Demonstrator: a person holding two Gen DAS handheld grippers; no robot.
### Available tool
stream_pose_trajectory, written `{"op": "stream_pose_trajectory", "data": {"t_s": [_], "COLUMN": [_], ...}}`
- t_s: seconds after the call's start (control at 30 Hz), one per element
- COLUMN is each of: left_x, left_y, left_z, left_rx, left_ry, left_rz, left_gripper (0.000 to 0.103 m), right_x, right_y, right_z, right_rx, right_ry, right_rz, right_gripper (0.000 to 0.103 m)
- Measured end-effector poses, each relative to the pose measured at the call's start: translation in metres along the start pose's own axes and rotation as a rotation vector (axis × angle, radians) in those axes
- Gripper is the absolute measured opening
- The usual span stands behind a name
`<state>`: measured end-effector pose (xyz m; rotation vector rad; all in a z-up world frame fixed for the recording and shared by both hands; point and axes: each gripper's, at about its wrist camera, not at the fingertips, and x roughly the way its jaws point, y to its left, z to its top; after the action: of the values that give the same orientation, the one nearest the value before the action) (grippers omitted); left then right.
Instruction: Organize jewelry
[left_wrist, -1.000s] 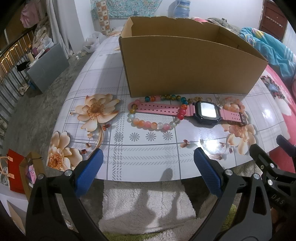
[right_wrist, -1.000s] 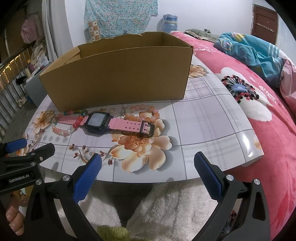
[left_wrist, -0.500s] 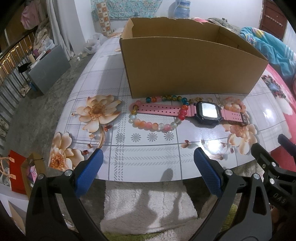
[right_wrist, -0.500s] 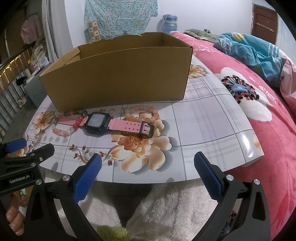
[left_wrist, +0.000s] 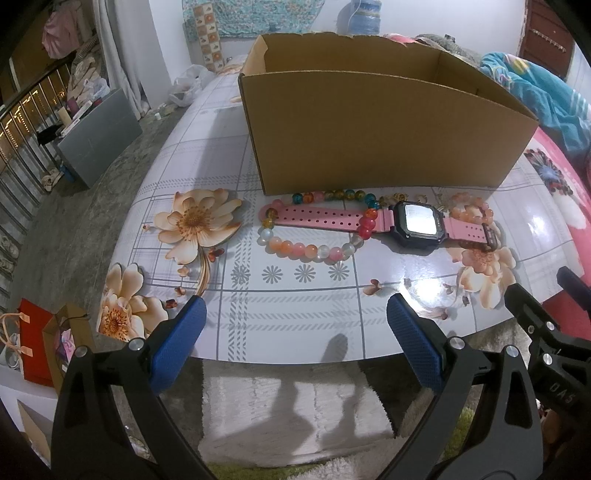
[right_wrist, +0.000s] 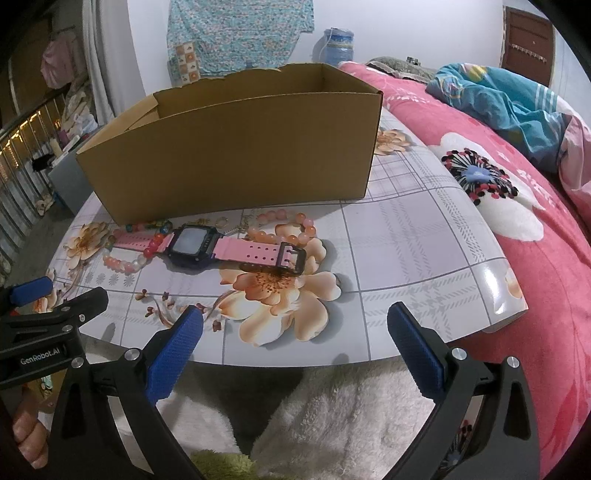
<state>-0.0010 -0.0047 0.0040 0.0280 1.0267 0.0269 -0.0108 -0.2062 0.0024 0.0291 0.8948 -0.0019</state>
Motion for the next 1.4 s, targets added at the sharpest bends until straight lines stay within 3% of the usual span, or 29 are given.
{"op": "stream_pose_trajectory", "data": {"t_s": [0.47,0.63,0.73,0.8,0.87,1.0,1.13,1.3,1.33,1.4], "left_x": [0.009,0.008,0.006,0.005,0.006,0.015,0.027,0.039,0.040,0.044], "left_y": [0.001,0.007,0.017,0.028,0.037,0.048,0.059,0.067,0.067,0.062], "left_z": [-0.001,0.001,0.005,0.006,0.009,0.019,0.029,0.040,0.042,0.045], "left_rx": [0.020,0.040,0.028,0.006,-0.031,-0.063,-0.090,-0.095,-0.087,-0.054], "left_ry": [0.001,-0.055,-0.091,-0.122,-0.124,-0.090,-0.096,-0.094,-0.097,-0.086], "left_rz": [-0.022,-0.038,-0.106,-0.204,-0.251,-0.251,-0.196,-0.186,-0.184,-0.176], "left_gripper": [0.095,0.095,0.095,0.095,0.095,0.095,0.095,0.094,0.092,0.067], "right_x": [0.008,0.016,0.016,0.016,0.016,0.016,0.021,0.036,0.038,0.042], "right_y": [-0.011,-0.011,-0.007,-0.004,-0.001,0.011,0.030,0.052,0.054,0.059], "right_z": [0.000,0.004,0.008,0.012,0.017,0.029,0.040,0.051,0.053,0.056], "right_rx": [0.039,0.034,0.014,0.003,-0.003,-0.033,-0.073,-0.105,-0.109,-0.113], "right_ry": [0.003,0.007,-0.010,-0.026,-0.043,-0.079,-0.080,-0.048,-0.047,-0.044], "right_rz": [0.020,0.055,0.090,0.117,0.154,0.232,0.339,0.408,0.411,0.419], "right_gripper": [0.098,0.098,0.097,0.097,0.097,0.097,0.088,0.071,0.070,0.069]}}
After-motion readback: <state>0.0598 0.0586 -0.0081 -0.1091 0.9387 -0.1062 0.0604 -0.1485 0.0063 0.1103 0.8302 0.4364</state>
